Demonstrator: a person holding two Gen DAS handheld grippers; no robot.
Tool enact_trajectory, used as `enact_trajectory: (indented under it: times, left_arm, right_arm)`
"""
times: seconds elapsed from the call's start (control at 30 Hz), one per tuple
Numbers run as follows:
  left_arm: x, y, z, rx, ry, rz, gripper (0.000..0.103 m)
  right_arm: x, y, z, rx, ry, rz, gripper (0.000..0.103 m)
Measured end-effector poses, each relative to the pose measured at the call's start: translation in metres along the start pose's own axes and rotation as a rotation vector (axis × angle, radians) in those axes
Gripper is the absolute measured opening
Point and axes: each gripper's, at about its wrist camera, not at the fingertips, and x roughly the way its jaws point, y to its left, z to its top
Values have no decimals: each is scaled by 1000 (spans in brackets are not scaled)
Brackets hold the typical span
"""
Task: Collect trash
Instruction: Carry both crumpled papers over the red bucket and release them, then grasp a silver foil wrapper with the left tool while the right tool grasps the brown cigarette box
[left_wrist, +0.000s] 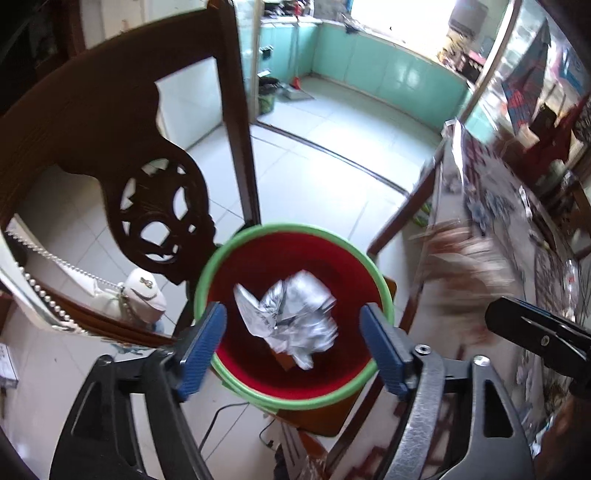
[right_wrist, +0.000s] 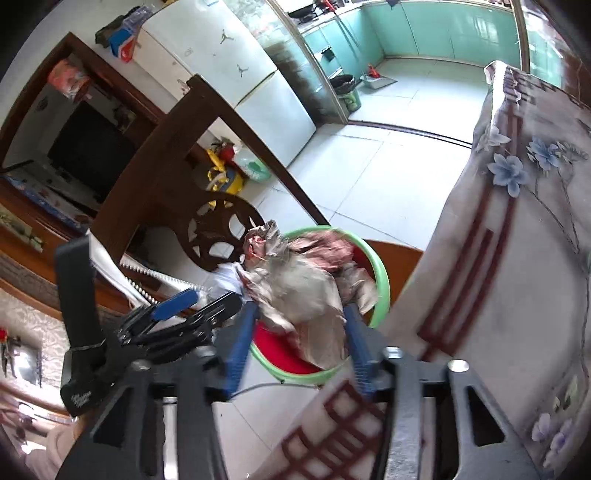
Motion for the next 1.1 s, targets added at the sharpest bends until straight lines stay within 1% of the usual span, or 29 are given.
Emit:
enact_trajectory:
  times: [0.13,0.27,0.47,0.63,0.7,0.77,0.83,0.87,0.9,0.97,1.1]
  left_arm:
    - [-8,1,2,-6,-26,1,81]
    - [-12,-4,1,5,-31,-4,81]
    - [-19,-24,-5,28,-36,-16,81]
    - [-32,-52,-14,70,-53,-37,81]
    - [-37,-67,-20,96,-58,-67,81]
    - [-42,-88,-28,129,-54,-124,81]
    - [-44,-107,-36,163,-46,-166,81]
    - [-47,-123,-43,200,-37,-193,81]
    - [-49,-131,-47,221,-33,-211,81]
    - [-56,-162,-64,295,-19,-276,81]
    - [-68,-209,-96,390,35,-396,82]
  right_arm:
    - [-9,-7,-1,38,-7,-3,54]
    - [-32,-16,-7,51,-45,-33,54]
    - [-85,-39,-27,58,-112,-103,54]
    - [-137,-66,-55,74,-163,-189,54]
    - [-158,-81,-69,83,-171,-221,55]
    - [-177,-100,-83,91,-162,-255,58]
    - [-197,-126,-99,85,-115,-279,58]
    - [-208,-141,-106,75,-83,-288,58]
    - [-215,-151,-113,67,-64,-298,58]
    - [-236,-182,-129,42,-11,-358,58]
    - [-266,-237,-159,36,64,-447,58]
